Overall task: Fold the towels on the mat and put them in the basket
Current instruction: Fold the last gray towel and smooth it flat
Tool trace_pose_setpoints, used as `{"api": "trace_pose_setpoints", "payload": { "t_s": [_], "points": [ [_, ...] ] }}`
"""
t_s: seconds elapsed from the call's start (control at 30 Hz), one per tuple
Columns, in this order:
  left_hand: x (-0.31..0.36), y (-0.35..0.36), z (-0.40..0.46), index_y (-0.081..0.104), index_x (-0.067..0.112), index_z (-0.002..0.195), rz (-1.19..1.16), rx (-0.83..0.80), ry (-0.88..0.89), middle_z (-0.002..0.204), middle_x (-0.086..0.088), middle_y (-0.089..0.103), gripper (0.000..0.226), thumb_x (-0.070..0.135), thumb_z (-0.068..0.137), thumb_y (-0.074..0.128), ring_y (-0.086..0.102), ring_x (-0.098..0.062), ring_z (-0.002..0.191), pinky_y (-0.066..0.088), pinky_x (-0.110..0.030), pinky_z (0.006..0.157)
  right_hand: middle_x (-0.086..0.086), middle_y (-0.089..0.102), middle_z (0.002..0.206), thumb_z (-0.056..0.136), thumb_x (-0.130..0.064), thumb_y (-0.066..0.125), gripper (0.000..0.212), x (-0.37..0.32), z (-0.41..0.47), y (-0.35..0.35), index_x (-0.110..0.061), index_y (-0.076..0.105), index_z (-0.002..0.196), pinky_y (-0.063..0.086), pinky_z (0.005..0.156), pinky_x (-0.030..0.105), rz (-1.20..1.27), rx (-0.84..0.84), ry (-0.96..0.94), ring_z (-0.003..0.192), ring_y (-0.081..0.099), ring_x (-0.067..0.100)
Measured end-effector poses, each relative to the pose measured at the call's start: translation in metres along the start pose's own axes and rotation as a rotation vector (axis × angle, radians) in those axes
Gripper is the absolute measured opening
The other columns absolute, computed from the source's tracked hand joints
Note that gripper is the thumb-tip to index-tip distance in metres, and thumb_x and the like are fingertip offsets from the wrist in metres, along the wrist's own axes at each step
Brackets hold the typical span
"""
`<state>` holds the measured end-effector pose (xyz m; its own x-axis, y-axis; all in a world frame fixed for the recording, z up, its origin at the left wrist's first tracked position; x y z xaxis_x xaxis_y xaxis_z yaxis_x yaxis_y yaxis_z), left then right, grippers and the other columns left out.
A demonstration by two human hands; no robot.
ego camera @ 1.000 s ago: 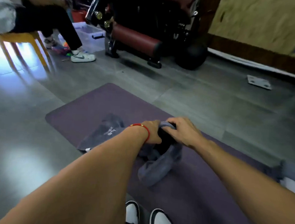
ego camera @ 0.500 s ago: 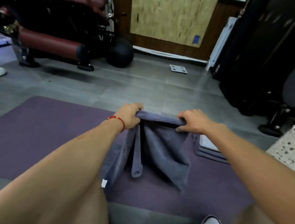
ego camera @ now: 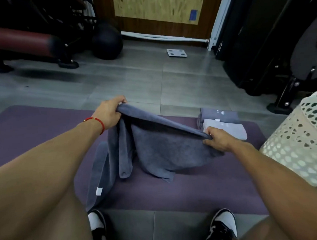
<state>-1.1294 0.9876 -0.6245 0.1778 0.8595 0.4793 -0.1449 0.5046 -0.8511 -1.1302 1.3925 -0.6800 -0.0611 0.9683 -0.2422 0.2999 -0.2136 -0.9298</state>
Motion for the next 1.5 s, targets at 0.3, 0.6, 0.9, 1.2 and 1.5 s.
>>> {"api": "trace_pose_setpoints", "payload": {
  "t_s": [0.3,0.6,0.9,1.2,1.5],
  "points": [
    [-0.03,-0.005,0.005,0.059,0.017,0.099,0.158,-0.119,0.026,0.083,-0.011,0.065,0.023,0.007,0.081,0.071,0.061,-0.033,0.081,0.046,-0.033,0.069,0.004,0.068,0.104,0.101,-0.029,0.055,0.016,0.011,-0.001,-0.03,-0.02,0.067,0.104,0.043,0.081,0.037,0.074,0.253,-0.045,0.099,0.06,0.029],
    [-0.048,-0.019,-0.011,0.056,0.025,0.096,0.633,-0.557,-0.038,0.106,-0.003,0.065,0.035,0.042,0.074,0.077,0.061,-0.024,0.093,0.044,-0.029,0.072,0.004,0.069,0.112,0.096,-0.044,0.056,0.017,0.006,-0.015,-0.114,-0.043,0.065,0.11,0.051,0.088,0.043,-0.312,0.214,-0.036,0.108,0.06,0.032],
    [-0.11,-0.039,-0.011,0.055,0.018,0.128,0.672,-0.618,-0.248,0.132,-0.005,0.058,0.048,0.033,0.085,0.07,0.055,-0.027,0.119,0.046,-0.033,0.095,0.013,0.067,0.08,0.101,-0.025,0.057,0.02,-0.021,0.032,-0.089,-0.019,0.066,0.084,0.055,0.057,0.036,-0.101,0.045,0.011,0.044,0.066,0.018],
    [-0.194,-0.027,0.05,0.058,0.023,0.094,0.374,-0.127,-0.643,0.114,-0.018,0.06,0.016,0.015,0.081,0.064,0.06,-0.043,0.1,0.053,-0.045,0.083,0.008,0.064,0.093,0.099,-0.002,0.056,0.015,-0.048,0.192,-0.017,-0.013,0.065,0.098,0.06,0.05,0.045,0.584,0.201,0.09,0.088,0.065,0.033],
    [-0.209,-0.074,0.143,0.076,0.014,0.102,0.048,0.479,-0.511,0.099,-0.018,0.073,0.035,0.003,0.076,0.055,0.065,-0.036,0.102,0.053,-0.037,0.093,0.005,0.064,0.106,0.095,-0.001,0.054,0.031,-0.083,0.278,-0.034,-0.007,0.069,0.121,0.049,0.081,0.021,0.885,0.545,-0.023,0.093,0.06,0.016]
  ]
}}
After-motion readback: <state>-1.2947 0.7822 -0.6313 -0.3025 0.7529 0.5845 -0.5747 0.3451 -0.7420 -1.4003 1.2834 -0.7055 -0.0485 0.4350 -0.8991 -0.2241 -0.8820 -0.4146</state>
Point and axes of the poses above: each hand's wrist, its own z-axis towards the middle knuckle, its own y-axis out of the palm, x = y × z, the point moved 1 cm from there along z, towards the middle knuckle
